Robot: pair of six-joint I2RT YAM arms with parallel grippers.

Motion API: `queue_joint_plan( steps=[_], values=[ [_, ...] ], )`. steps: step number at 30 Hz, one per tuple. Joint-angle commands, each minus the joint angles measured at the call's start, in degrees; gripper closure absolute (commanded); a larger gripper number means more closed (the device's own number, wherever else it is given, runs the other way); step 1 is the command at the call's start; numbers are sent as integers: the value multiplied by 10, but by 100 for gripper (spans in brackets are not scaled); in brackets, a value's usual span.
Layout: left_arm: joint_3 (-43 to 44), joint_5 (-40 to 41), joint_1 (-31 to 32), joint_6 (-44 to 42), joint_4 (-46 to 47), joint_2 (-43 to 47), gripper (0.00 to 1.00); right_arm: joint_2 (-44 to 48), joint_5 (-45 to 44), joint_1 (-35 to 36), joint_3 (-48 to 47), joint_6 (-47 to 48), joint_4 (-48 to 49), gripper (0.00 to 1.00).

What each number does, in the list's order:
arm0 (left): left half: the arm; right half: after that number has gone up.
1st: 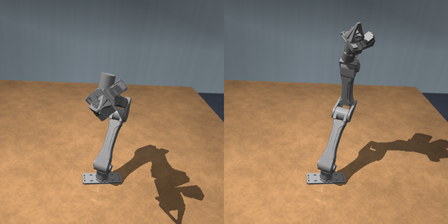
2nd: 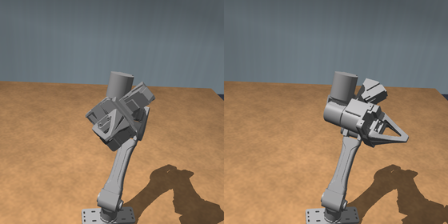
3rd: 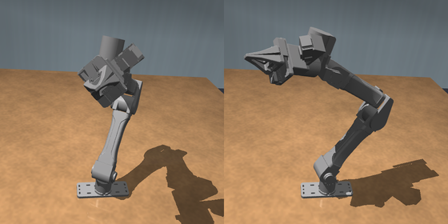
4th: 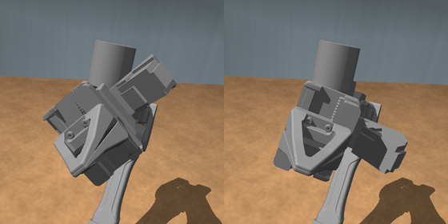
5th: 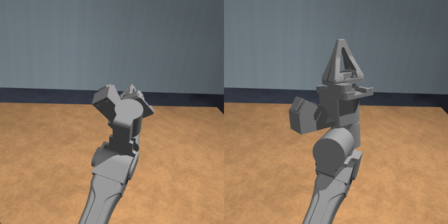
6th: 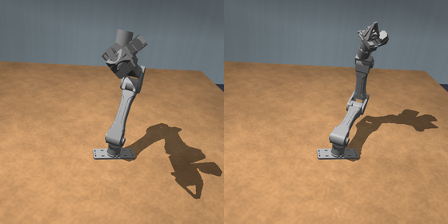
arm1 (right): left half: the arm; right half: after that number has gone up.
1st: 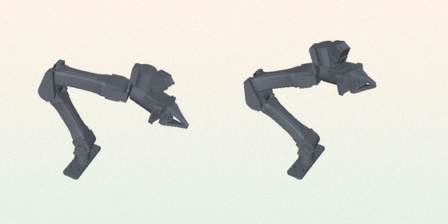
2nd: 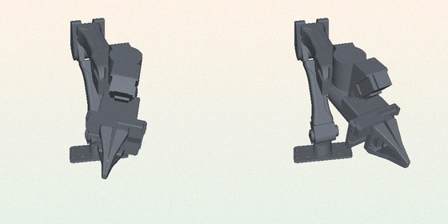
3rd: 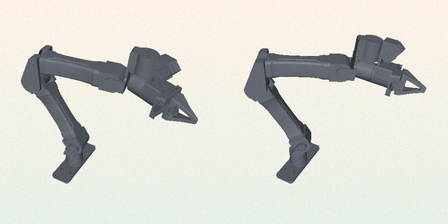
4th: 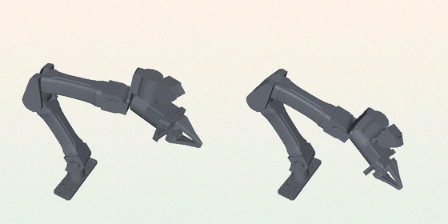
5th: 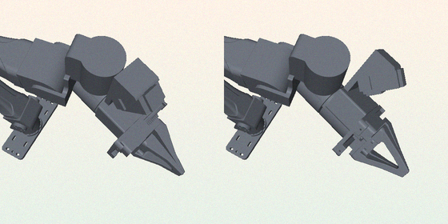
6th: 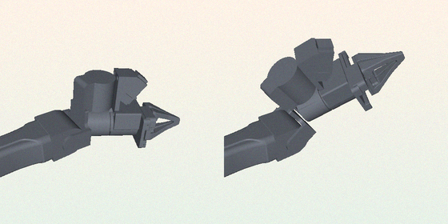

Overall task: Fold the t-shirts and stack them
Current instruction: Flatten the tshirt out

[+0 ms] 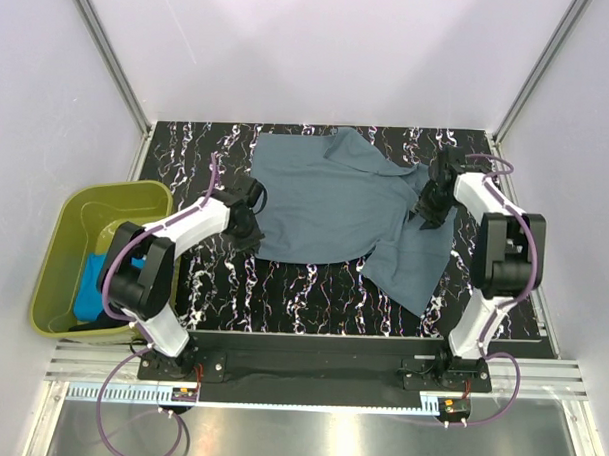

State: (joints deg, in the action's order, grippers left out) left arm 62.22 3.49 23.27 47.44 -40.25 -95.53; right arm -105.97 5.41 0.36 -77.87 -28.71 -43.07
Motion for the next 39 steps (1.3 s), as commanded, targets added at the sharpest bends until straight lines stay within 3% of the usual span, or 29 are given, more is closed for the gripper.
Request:
queue_joint_plan(
  steps=[1,12,15,21,23,26,29,33,35,39],
  values=[
    [26,-5,-12,-88,28,19,100,-40,-42,0,-45,-1,55,52],
    [76,-19,-89,-140,44,-11,100,-229,-38,0,-247,7,76,52],
    [121,3,-94,-155,43,-30,100,-280,-16,0,-327,22,68,46],
    [171,-3,-103,-169,43,-48,100,-347,43,0,-580,38,-129,29],
    [168,-3,-103,-173,43,-53,100,-326,32,0,-599,39,-214,21],
    [160,-15,-103,-180,43,-55,100,-207,15,-11,-478,45,-215,19],
    [155,-32,-103,-182,46,-54,100,-56,33,-39,-233,34,-164,20],
    [142,-64,-102,-182,53,-47,100,109,50,-70,-34,15,-138,19],
    [138,-75,-102,-185,57,-46,100,149,50,-82,66,-4,-127,21],
    [141,-104,-101,-194,58,-49,100,207,54,-102,180,-42,-106,26]
  ],
)
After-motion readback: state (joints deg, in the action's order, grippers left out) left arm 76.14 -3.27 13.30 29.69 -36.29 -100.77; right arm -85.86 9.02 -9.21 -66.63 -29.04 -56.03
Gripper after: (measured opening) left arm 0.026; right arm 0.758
